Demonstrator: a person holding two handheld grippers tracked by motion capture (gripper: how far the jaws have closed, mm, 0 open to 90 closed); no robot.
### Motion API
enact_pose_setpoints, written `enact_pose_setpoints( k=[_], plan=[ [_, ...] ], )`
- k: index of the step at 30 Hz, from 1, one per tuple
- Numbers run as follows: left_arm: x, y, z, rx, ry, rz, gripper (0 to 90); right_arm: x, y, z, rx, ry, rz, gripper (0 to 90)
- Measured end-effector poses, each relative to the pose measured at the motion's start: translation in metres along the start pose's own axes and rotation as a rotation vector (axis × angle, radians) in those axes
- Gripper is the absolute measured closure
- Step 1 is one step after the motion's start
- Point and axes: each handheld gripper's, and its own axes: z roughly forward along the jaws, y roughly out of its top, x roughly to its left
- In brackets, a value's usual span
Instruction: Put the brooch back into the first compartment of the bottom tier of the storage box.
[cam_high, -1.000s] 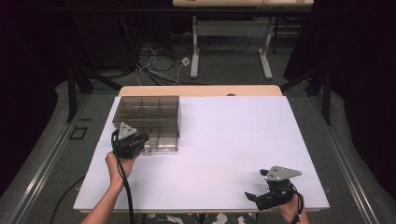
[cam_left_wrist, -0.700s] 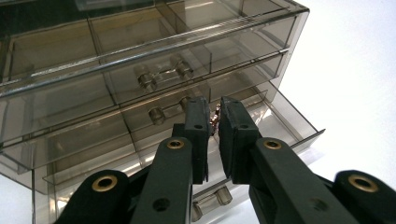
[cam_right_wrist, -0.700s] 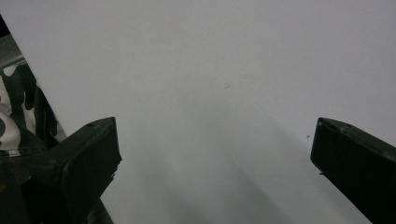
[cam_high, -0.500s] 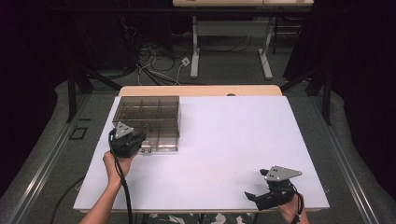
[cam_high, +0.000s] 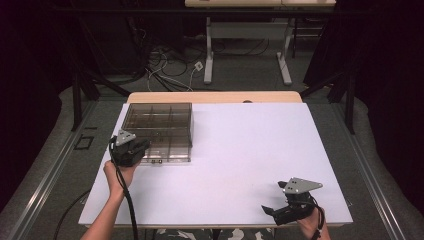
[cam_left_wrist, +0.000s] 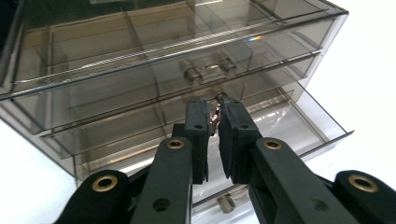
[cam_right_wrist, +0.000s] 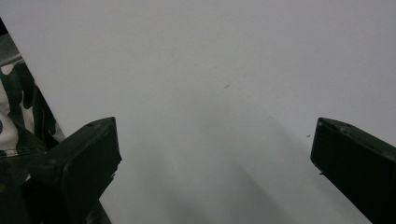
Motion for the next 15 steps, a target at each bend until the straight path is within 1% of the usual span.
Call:
enact_pose_setpoints(
  k=[1,3,5,7,8,9,10,11,12,14,15],
  plan=[
    [0.001,0.000,0.000,0.002,0.000,-0.006,81.6,0.000,0.000,0.000,0.000,0.003,0.007,0.6],
    [0.003,0.000,0.000,0.005,0.000,-0.009,81.6,0.000,0.000,0.000,0.000,0.001,-0.004,0.6],
    [0.004,0.000,0.000,0.004,0.004,-0.005,81.6,0.000,0.000,-0.001,-0.004,-0.001,-0.005,0.6],
    [0.005,0.000,-0.001,0.016,0.008,0.009,81.5,0.001,0.000,-0.001,-0.012,-0.006,0.000,0.6],
    [0.005,0.000,-0.001,0.010,0.011,0.005,81.6,0.001,0.000,-0.001,-0.006,-0.002,-0.002,0.6],
    [0.006,0.000,-0.001,0.016,0.011,0.009,81.5,0.000,0.000,-0.001,-0.004,0.001,-0.006,0.6],
    [0.007,0.000,-0.001,0.019,0.013,0.001,81.5,0.000,0.000,0.000,-0.012,0.001,-0.007,0.6],
    [0.009,-0.001,-0.001,0.020,0.014,0.004,81.6,0.001,0.000,0.000,-0.011,0.001,-0.002,0.6],
    [0.009,-0.001,-0.001,0.021,0.013,-0.006,81.6,0.001,0.000,0.000,-0.012,0.001,-0.001,0.6],
    [0.012,-0.002,-0.001,0.032,0.013,0.001,81.6,0.001,0.000,-0.001,-0.013,-0.004,0.000,0.6],
    [0.013,-0.002,-0.001,0.031,0.021,0.004,81.6,0.001,0.000,-0.001,-0.015,-0.002,0.000,0.6]
  ],
)
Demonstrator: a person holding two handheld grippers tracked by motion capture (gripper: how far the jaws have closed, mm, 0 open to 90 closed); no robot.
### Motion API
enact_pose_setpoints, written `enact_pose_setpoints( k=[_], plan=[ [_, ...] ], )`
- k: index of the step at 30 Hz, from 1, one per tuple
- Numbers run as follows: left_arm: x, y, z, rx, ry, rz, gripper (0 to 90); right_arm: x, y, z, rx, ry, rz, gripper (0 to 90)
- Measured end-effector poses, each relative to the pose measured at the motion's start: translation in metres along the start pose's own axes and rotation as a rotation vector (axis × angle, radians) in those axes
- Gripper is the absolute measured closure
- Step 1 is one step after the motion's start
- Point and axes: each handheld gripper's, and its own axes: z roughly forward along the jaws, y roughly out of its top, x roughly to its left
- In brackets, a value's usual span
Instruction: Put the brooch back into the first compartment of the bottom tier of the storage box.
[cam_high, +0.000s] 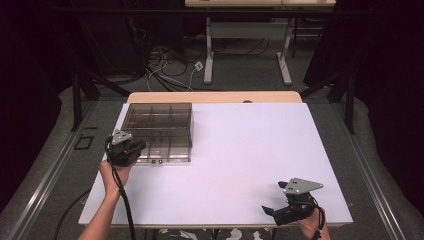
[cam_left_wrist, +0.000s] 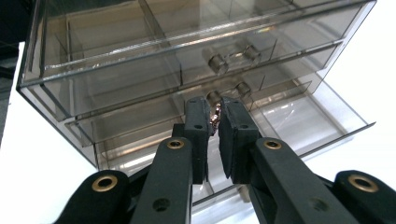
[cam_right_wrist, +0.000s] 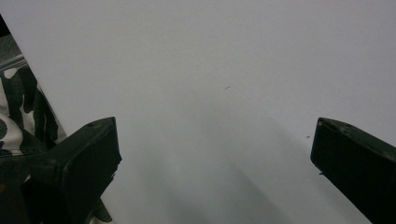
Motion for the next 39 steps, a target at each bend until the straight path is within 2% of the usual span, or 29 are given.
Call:
enact_pose_setpoints(
  k=[6,8,9,10,12,16,19,27,31,36,39],
  plan=[
    [0.003,0.000,-0.001,0.007,0.005,0.000,81.6,-0.001,0.000,0.000,0.012,0.005,-0.007,0.6],
    [0.005,-0.001,0.000,0.007,0.004,-0.008,81.5,-0.001,0.000,0.000,0.003,0.000,0.003,0.6],
    [0.006,-0.001,-0.001,0.012,0.011,0.001,81.6,-0.001,0.000,0.000,-0.003,-0.004,-0.001,0.6],
    [0.006,-0.001,0.000,0.009,0.004,-0.011,81.6,-0.001,-0.001,0.000,-0.008,0.001,0.004,0.6],
    [0.007,-0.001,0.000,0.014,0.004,-0.008,81.5,-0.001,0.000,-0.001,0.011,0.003,0.000,0.6],
    [0.008,0.000,-0.001,0.012,0.015,0.009,81.5,-0.001,0.000,-0.001,0.012,0.002,-0.003,0.6],
    [0.008,-0.001,-0.001,0.009,0.011,-0.006,81.5,-0.001,0.000,0.000,0.003,-0.002,-0.002,0.6],
    [0.013,-0.002,-0.002,0.023,0.017,0.006,81.6,0.000,0.000,0.000,0.013,0.003,-0.002,0.6],
    [0.014,-0.002,-0.001,0.023,0.015,-0.010,81.6,0.000,0.000,0.000,0.004,-0.002,-0.001,0.6],
    [0.015,-0.002,-0.001,0.024,0.023,0.002,81.5,-0.001,0.000,0.000,0.012,0.006,-0.009,0.6],
    [0.015,-0.003,0.000,0.028,0.023,-0.007,81.5,0.000,0.000,0.000,0.011,0.001,0.000,0.6]
  ],
)
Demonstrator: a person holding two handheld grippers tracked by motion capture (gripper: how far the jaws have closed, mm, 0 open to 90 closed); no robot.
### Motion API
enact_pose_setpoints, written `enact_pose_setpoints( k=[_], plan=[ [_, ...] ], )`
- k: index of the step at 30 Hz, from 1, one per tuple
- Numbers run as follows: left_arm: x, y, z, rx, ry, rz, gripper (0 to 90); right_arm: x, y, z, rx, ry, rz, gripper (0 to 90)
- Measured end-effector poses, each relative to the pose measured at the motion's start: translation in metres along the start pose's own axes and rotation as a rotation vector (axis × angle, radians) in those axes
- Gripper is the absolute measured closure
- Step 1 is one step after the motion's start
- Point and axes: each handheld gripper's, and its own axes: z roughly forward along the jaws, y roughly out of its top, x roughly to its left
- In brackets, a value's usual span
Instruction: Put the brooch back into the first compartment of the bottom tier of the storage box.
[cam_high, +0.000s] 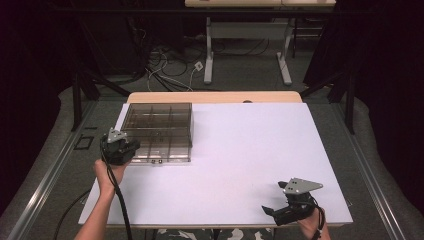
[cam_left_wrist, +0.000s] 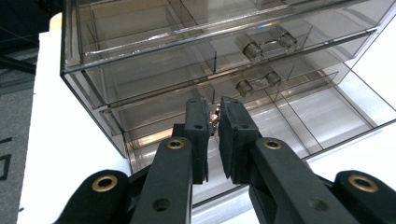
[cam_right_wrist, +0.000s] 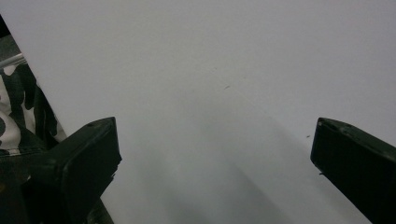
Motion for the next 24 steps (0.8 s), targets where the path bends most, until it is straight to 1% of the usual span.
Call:
enact_pose_setpoints(
  k=[2,4,6,7,8,9,11,12,13,15,16,17,22,24],
  plan=[
    [0.0011,-0.0002,0.0001,0.012,-0.007,-0.002,81.6,-0.0005,-0.0002,0.0003,-0.008,-0.002,-0.002,0.6],
    [0.0024,-0.0009,0.0012,0.014,-0.003,0.001,81.6,-0.0007,-0.0002,0.0005,-0.007,-0.003,0.001,0.6],
    [0.0025,-0.0014,0.0019,0.021,-0.004,-0.006,81.6,-0.0010,-0.0002,0.0011,-0.006,0.001,-0.004,0.6],
    [0.0027,-0.0013,0.0019,0.022,-0.004,-0.006,81.5,-0.0007,0.0001,0.0008,0.003,0.003,-0.004,0.6],
    [0.0034,-0.0013,0.0018,0.025,-0.002,0.004,81.6,-0.0006,0.0003,0.0009,0.003,0.004,-0.007,0.6],
    [0.0031,-0.0018,0.0023,0.019,-0.001,-0.002,81.6,-0.0002,0.0002,0.0009,0.003,0.002,-0.005,0.6],
    [0.0030,-0.0021,0.0025,0.026,-0.001,-0.003,81.5,-0.0001,0.0004,0.0003,0.010,0.003,-0.007,0.6],
    [0.0031,-0.0025,0.0033,0.017,0.001,-0.006,81.6,-0.0005,0.0005,0.0005,0.007,0.006,-0.010,0.6],
    [0.0034,-0.0024,0.0034,0.024,0.000,-0.005,81.6,-0.0005,0.0002,0.0009,-0.001,0.003,-0.008,0.6],
    [0.0039,-0.0029,0.0046,0.024,0.001,-0.007,81.6,-0.0009,0.0000,0.0005,0.001,0.002,-0.007,0.6],
    [0.0046,-0.0031,0.0051,0.036,0.003,0.000,81.6,-0.0010,-0.0001,0.0004,0.001,0.002,-0.005,0.6],
    [0.0044,-0.0036,0.0060,0.032,0.003,-0.007,81.6,-0.0012,-0.0001,0.0006,0.001,0.003,-0.006,0.6],
    [0.0059,-0.0051,0.0080,0.045,0.008,-0.003,81.6,-0.0007,0.0001,0.0009,0.000,0.008,-0.008,0.6],
    [0.0068,-0.0053,0.0086,0.054,0.014,0.006,81.6,-0.0006,0.0000,0.0008,0.003,0.007,-0.004,0.6]
  ],
)
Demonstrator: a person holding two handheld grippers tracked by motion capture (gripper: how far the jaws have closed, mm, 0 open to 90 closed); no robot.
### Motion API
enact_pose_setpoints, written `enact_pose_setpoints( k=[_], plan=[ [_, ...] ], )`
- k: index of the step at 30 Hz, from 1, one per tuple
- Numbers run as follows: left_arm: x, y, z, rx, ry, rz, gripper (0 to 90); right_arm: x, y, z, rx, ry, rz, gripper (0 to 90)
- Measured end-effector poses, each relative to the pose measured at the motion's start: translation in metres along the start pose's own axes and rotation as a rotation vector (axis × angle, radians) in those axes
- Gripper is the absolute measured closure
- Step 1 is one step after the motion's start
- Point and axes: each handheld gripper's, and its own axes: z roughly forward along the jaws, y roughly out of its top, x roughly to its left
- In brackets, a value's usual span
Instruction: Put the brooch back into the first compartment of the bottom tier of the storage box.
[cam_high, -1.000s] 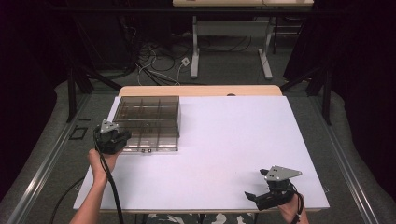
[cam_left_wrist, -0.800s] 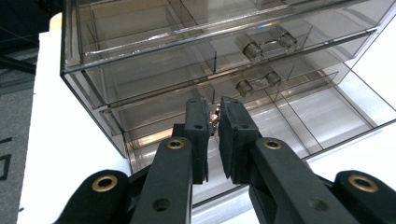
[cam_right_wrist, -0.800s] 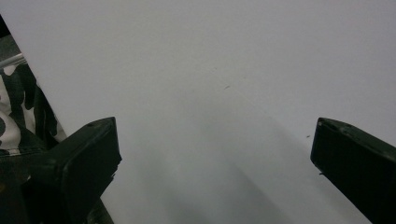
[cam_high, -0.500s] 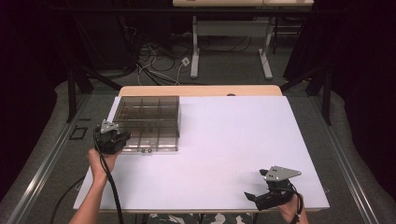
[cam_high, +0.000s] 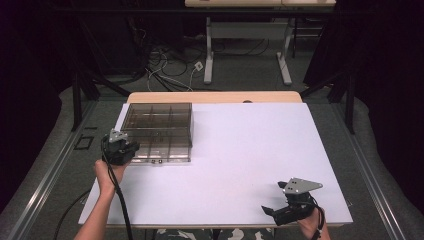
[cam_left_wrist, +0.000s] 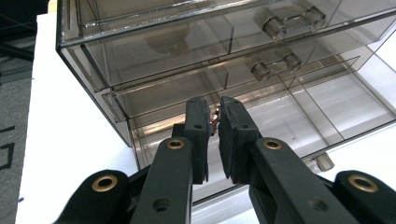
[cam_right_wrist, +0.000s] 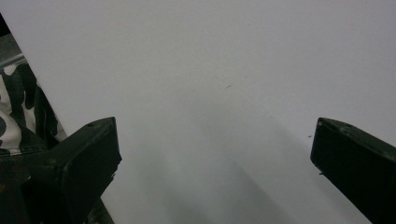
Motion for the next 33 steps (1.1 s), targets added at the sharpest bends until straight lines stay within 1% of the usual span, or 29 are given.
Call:
enact_pose_setpoints(
  k=[1,2,3,5,7,9,10,12,14,15,17,18,19,21,23,24,26,27,29,32,33],
  plan=[
    [-0.0003,-0.0005,0.0009,-0.002,-0.005,-0.006,81.5,-0.0004,0.0000,0.0000,-0.002,0.000,-0.003,0.6],
    [-0.0001,-0.0009,0.0018,0.001,-0.001,0.000,81.5,-0.0002,0.0000,-0.0002,-0.003,-0.001,0.000,0.6],
    [-0.0004,-0.0012,0.0023,0.004,-0.003,-0.005,81.5,-0.0003,-0.0001,0.0003,-0.011,-0.003,-0.001,0.6],
    [-0.0002,-0.0012,0.0030,0.010,-0.005,-0.003,81.5,-0.0003,0.0001,0.0000,-0.003,0.000,-0.003,0.6],
    [0.0000,-0.0016,0.0035,0.009,0.000,0.004,81.5,0.0001,0.0001,0.0002,-0.003,0.000,-0.003,0.6],
    [-0.0007,-0.0021,0.0038,0.008,0.005,-0.002,81.5,0.0006,0.0002,-0.0002,-0.004,-0.002,-0.003,0.6],
    [-0.0001,-0.0020,0.0036,0.013,-0.004,-0.003,81.5,0.0006,0.0001,0.0002,-0.012,-0.005,-0.004,0.6],
    [0.0006,-0.0021,0.0038,0.018,-0.003,0.006,81.5,0.0006,-0.0001,-0.0003,-0.009,-0.007,0.003,0.6],
    [0.0005,-0.0024,0.0046,0.018,-0.001,0.003,81.5,-0.0002,-0.0001,0.0000,-0.010,-0.005,-0.001,0.6],
    [0.0011,-0.0024,0.0050,0.018,0.003,0.011,81.6,-0.0002,-0.0001,0.0000,-0.010,-0.005,-0.001,0.6],
    [0.0008,-0.0029,0.0055,0.021,-0.001,-0.001,81.6,0.0006,0.0000,-0.0002,-0.011,-0.008,0.001,0.6],
    [0.0016,-0.0030,0.0057,0.022,0.002,0.009,81.5,0.0005,-0.0001,-0.0003,-0.013,-0.004,0.000,0.6],
    [0.0010,-0.0036,0.0062,0.017,0.003,0.000,81.6,0.0006,0.0001,-0.0004,-0.011,-0.005,-0.002,0.6],
    [0.0012,-0.0038,0.0059,0.024,0.005,0.002,81.5,0.0004,0.0001,-0.0001,-0.011,-0.005,-0.006,0.6],
    [0.0016,-0.0034,0.0060,0.036,-0.003,0.000,81.5,0.0005,0.0000,-0.0002,-0.011,-0.005,-0.001,0.6],
    [0.0015,-0.0036,0.0066,0.037,-0.003,0.002,81.5,0.0008,0.0000,-0.0004,-0.010,-0.007,0.006,0.6],
    [0.0011,-0.0043,0.0080,0.032,0.004,0.005,81.5,0.0003,0.0001,-0.0004,-0.010,-0.007,0.001,0.6],
    [0.0015,-0.0041,0.0078,0.035,0.012,0.017,81.5,0.0005,0.0000,-0.0003,-0.010,-0.006,0.000,0.6],
    [0.0008,-0.0043,0.0082,0.036,0.009,0.012,81.5,0.0009,-0.0001,0.0004,-0.018,-0.006,-0.003,0.6],
    [0.0009,-0.0046,0.0087,0.038,0.004,0.010,81.5,0.0011,0.0004,-0.0004,-0.005,-0.002,-0.005,0.6],
    [0.0010,-0.0044,0.0085,0.047,0.004,0.009,81.5,0.0009,0.0002,0.0001,-0.010,-0.001,-0.003,0.6]
  ],
)
